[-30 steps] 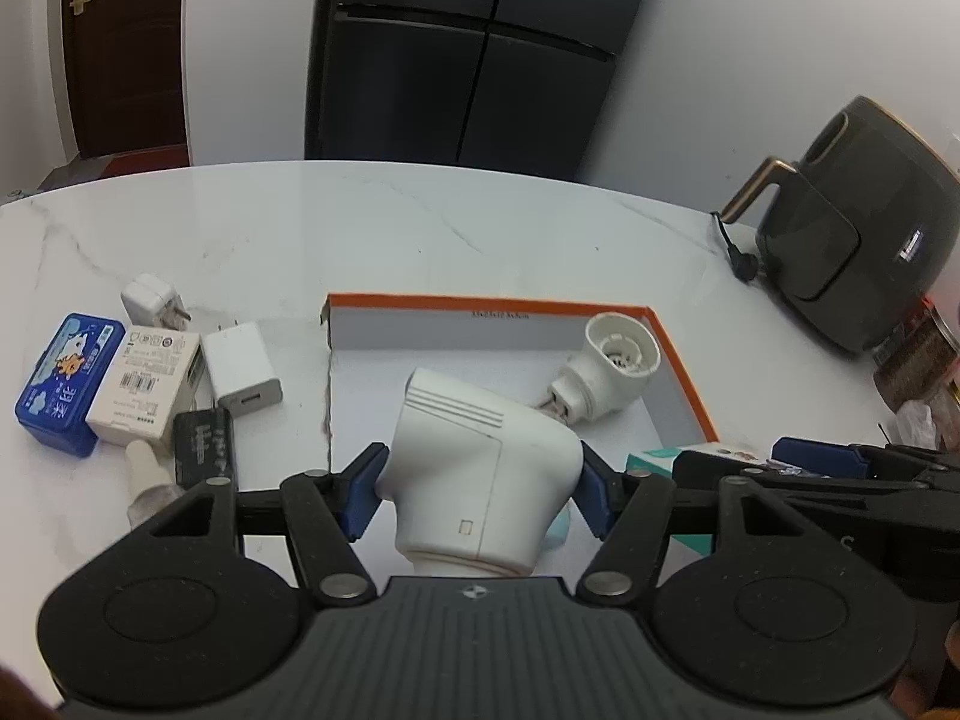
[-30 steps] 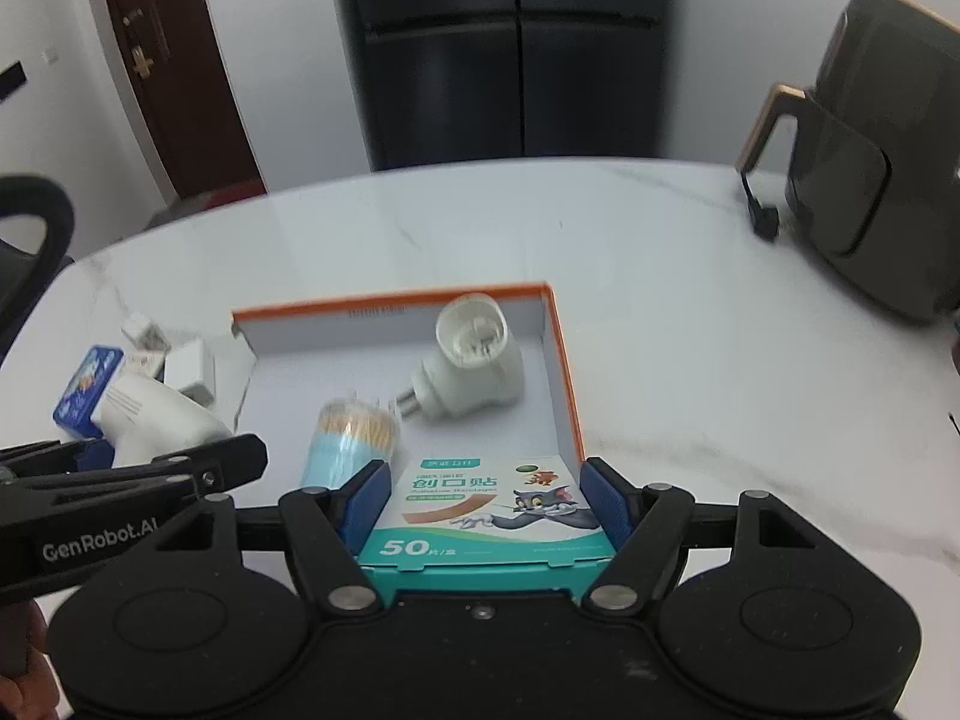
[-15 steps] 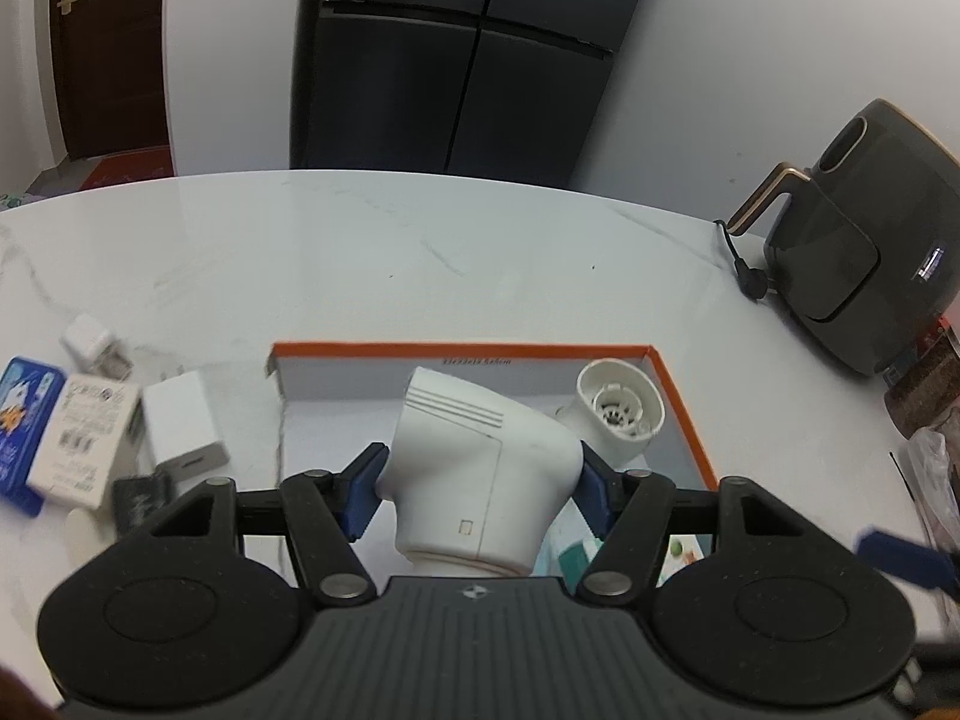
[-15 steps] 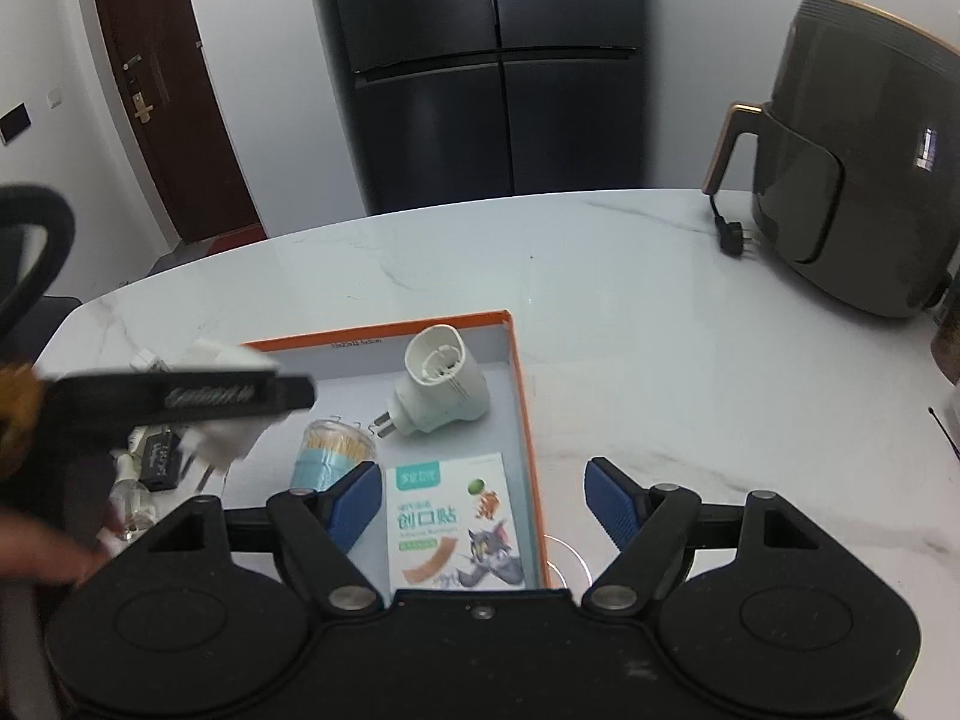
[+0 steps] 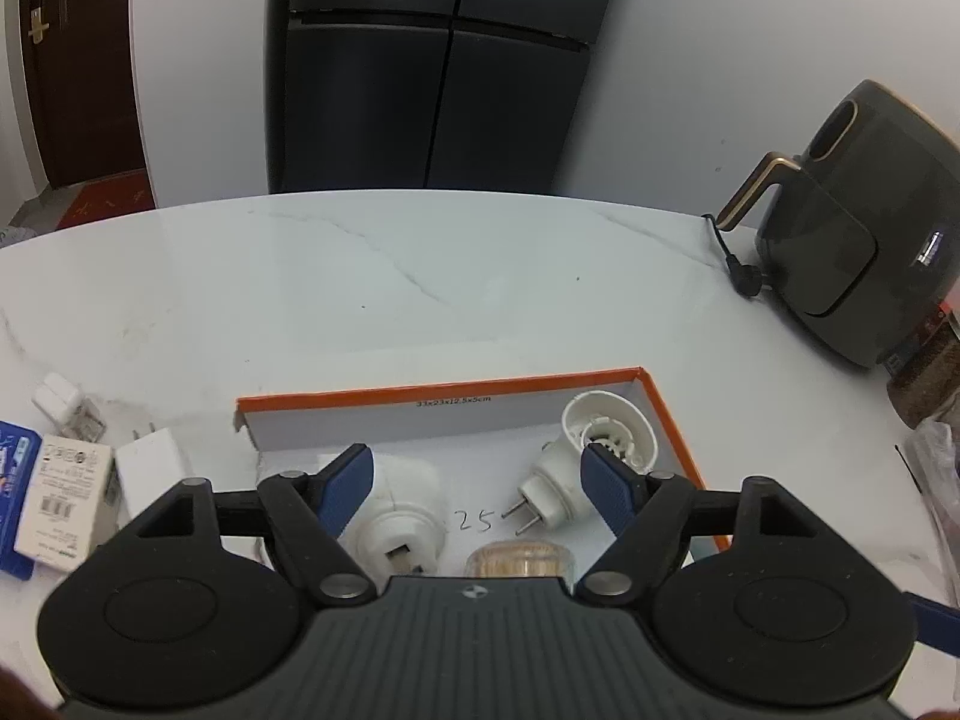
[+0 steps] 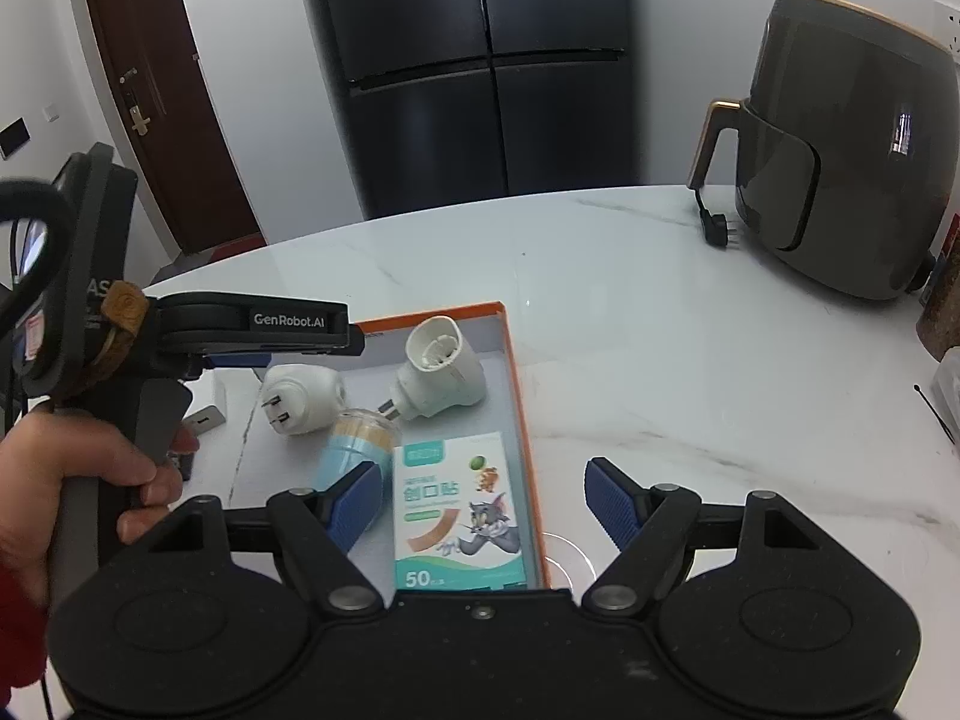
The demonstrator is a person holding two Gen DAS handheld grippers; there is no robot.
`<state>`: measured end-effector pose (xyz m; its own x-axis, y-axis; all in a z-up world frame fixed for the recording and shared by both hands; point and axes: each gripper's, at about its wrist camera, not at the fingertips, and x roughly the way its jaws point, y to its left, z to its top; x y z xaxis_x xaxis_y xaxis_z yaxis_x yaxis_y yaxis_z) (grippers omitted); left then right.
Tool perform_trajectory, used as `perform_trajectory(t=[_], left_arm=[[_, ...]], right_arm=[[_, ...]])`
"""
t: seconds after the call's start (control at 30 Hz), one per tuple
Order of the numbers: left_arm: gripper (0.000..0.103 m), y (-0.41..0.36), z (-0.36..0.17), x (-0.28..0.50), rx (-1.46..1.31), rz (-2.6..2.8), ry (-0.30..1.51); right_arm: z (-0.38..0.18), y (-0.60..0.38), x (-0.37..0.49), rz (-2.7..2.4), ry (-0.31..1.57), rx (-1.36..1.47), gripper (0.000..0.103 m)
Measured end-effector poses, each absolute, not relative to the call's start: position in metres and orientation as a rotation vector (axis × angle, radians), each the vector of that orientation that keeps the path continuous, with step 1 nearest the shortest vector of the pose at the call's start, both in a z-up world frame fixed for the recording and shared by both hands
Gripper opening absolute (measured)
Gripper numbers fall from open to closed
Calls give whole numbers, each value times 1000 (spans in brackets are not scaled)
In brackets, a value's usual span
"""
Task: Organize rigid objects
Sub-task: 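Lower the white plug adapter into the tray and open the left gripper, then move the left tool over to the blue box on the table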
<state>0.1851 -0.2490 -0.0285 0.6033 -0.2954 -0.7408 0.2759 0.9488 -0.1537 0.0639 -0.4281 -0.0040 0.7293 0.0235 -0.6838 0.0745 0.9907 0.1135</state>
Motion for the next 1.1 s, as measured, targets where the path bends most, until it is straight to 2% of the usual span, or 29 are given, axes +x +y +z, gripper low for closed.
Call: perform_trajectory(t=[0.4, 1.1], left_arm=[[96, -205, 3, 136, -30, -259, 866], [99, -74, 9, 75, -140, -54, 884]], right_arm=[[6, -390, 56, -7, 748, 121, 88], [11, -298, 44, 119, 775, 69, 89]])
